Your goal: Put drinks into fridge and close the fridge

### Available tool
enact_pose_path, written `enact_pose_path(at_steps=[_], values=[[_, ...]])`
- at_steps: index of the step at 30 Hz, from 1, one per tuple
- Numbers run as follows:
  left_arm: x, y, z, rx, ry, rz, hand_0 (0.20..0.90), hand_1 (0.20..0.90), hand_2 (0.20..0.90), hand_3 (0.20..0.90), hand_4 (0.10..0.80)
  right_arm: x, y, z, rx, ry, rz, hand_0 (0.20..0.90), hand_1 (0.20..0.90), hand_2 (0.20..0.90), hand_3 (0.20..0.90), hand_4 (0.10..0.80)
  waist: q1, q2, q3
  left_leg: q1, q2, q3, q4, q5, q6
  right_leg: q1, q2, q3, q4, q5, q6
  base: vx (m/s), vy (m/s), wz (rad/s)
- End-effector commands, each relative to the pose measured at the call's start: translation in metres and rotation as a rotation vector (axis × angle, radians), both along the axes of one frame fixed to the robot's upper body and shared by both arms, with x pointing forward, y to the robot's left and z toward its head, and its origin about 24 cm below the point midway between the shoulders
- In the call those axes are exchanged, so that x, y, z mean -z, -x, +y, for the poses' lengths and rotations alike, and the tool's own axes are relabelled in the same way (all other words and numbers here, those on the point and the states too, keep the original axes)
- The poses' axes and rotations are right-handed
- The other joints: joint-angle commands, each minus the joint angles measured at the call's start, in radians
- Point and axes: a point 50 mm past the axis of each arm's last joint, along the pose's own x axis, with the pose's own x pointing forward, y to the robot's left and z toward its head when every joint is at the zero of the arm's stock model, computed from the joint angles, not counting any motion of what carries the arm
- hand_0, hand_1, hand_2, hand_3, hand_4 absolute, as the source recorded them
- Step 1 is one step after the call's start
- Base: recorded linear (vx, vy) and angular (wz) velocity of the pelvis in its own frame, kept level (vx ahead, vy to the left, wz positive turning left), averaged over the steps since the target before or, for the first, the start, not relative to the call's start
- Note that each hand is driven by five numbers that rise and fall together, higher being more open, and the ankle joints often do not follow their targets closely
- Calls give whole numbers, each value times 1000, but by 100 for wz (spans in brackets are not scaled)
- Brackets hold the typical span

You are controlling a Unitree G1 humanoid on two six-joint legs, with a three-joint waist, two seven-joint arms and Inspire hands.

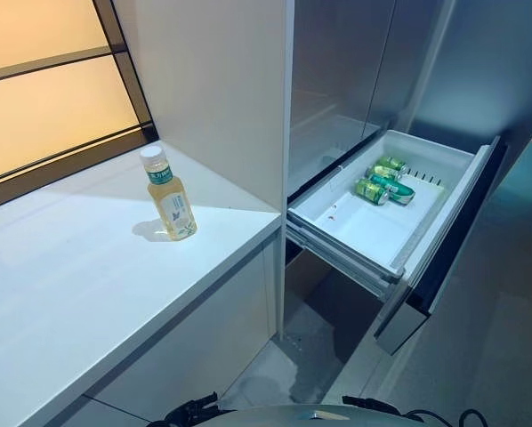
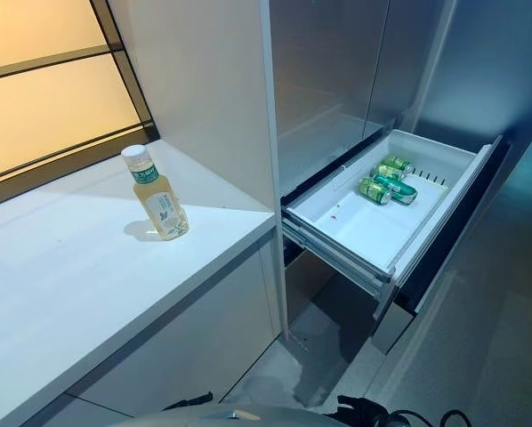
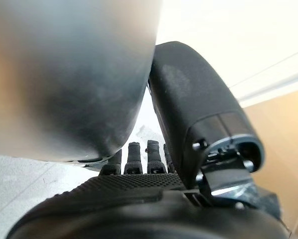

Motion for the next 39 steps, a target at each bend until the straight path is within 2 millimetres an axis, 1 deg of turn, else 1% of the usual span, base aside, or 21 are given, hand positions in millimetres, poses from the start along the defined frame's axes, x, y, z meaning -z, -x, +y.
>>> enact_pose_path(at_steps=[1,5,8,10,11,14,16,17,19,21,24,25,28,29,30,32,34,35,36,38,39], values=[[-1,-14,-7,-15,26,-42,900,900,900,900,800,2,-8,12,12,-27,3,900,900,900,900,800,8,-30,20,-2,-100,17,4,-45,87,-10,77,21,9,14,-59,0,0,0],[-3,-21,-4,-11,1,-91,900,900,900,900,800,1,-9,8,3,-16,10,900,900,900,900,800,10,-31,20,1,-98,20,4,-44,85,-8,79,22,9,12,-60,17,-10,-1],[-10,-42,-2,115,-94,-213,900,900,900,900,800,1,-11,7,-14,-19,18,900,900,900,900,800,9,-31,20,4,-95,23,4,-44,84,-5,81,22,9,11,-62,0,0,0],[-19,-64,-3,219,-142,-342,900,900,900,900,800,0,-12,5,-34,-11,18,900,900,900,900,800,7,-29,23,5,-94,23,4,-42,82,-4,83,25,9,10,-63,0,0,0],[-21,-68,-4,235,-141,-366,900,900,900,900,800,0,-12,5,-42,-9,17,900,900,900,900,800,7,-28,24,5,-94,22,4,-42,82,-4,83,26,9,10,-63,0,0,0],[-48,-113,-14,403,-134,-593,900,900,900,900,800,-4,-19,-3,-71,9,0,900,900,900,900,800,11,-18,37,3,-93,19,4,-38,81,-4,83,26,9,11,-63,0,0,0],[-65,-132,-18,489,-146,-685,900,900,900,900,800,-5,-21,-7,-71,18,-6,900,900,900,900,800,12,-14,42,2,-93,17,4,-37,81,-4,84,26,9,11,-63,0,0,0],[-70,-136,-19,532,-147,-719,900,900,900,900,800,-5,-21,-8,-70,21,-7,900,900,900,900,800,13,-13,43,2,-93,16,4,-37,82,-4,84,26,9,11,-63,0,0,0],[-97,-158,-29,670,-96,-796,900,900,900,900,800,-8,-23,-13,-74,36,-17,900,900,900,900,800,14,-7,48,1,-93,14,4,-37,82,-4,84,23,9,10,-62,0,0,0],[-112,-163,-31,748,-8,-796,900,900,900,900,800,-9,-25,-17,-71,43,-31,900,900,900,900,800,14,-2,50,1,-92,14,4,-37,83,-5,84,23,9,12,-60,-3,16,1],[-154,-174,-42,805,262,-784,900,900,900,900,800,-11,-26,-23,-71,67,-41,900,900,900,900,800,11,6,50,0,-91,17,4,-38,86,-7,82,22,9,13,-55,-6,22,0],[-172,-176,-53,791,411,-804,900,900,900,900,800,-11,-25,-25,-70,76,-40,900,900,900,900,800,11,7,48,-1,-91,18,4,-40,86,-7,80,21,9,12,-54,0,0,0],[-227,-175,-82,722,814,-959,900,900,900,900,800,-11,-21,-28,-68,90,-30,900,900,900,900,800,17,7,43,0,-90,18,4,-46,88,-4,76,18,9,10,-52,3,7,3],[-250,-173,-93,666,992,-1042,900,900,900,900,800,-11,-18,-28,-66,91,-26,900,900,900,900,800,21,5,41,2,-89,17,4,-49,88,-2,74,17,9,9,-51,16,-8,6],[-274,-172,-99,587,1184,-1139,900,900,900,900,800,-10,-15,-27,-65,89,-24,900,900,900,900,800,24,1,39,3,-88,15,4,-53,88,2,72,18,9,8,-52,24,-17,8],[-304,-172,-99,447,1389,-1292,900,900,900,900,800,-6,-12,-17,-69,81,-21,900,900,900,900,800,25,-9,36,7,-88,10,4,-58,88,7,71,22,9,9,-55,30,-36,12],[-330,-173,-96,324,1531,-1447,900,900,900,900,800,-3,-9,-4,-64,64,-19,900,900,900,900,800,27,-23,35,10,-87,1,4,-61,88,12,71,22,9,9,-57,22,-71,12],[-345,-174,-89,231,1567,-1581,900,900,900,900,800,-1,-7,4,-67,51,-15,900,900,900,900,800,30,-31,35,11,-88,-5,4,-62,88,15,70,19,9,8,-61,9,-62,7],[-350,-175,-85,199,1532,-1659,900,900,900,900,800,0,-6,8,-70,47,-14,900,900,900,900,800,31,-34,35,11,-89,-9,4,-63,88,16,70,17,9,7,-62,0,-52,5],[-365,-175,-71,154,1266,-1890,900,900,900,900,800,2,-4,14,-71,36,-14,900,900,900,900,800,40,-41,34,8,-90,-19,4,-63,88,19,69,7,9,3,-64,-10,-36,6],[-368,-175,-67,142,1183,-1943,900,900,900,900,800,2,-3,15,-67,33,-15,900,900,900,900,800,43,-42,35,9,-91,-22,4,-63,88,20,69,2,9,2,-63,-7,-20,7]])
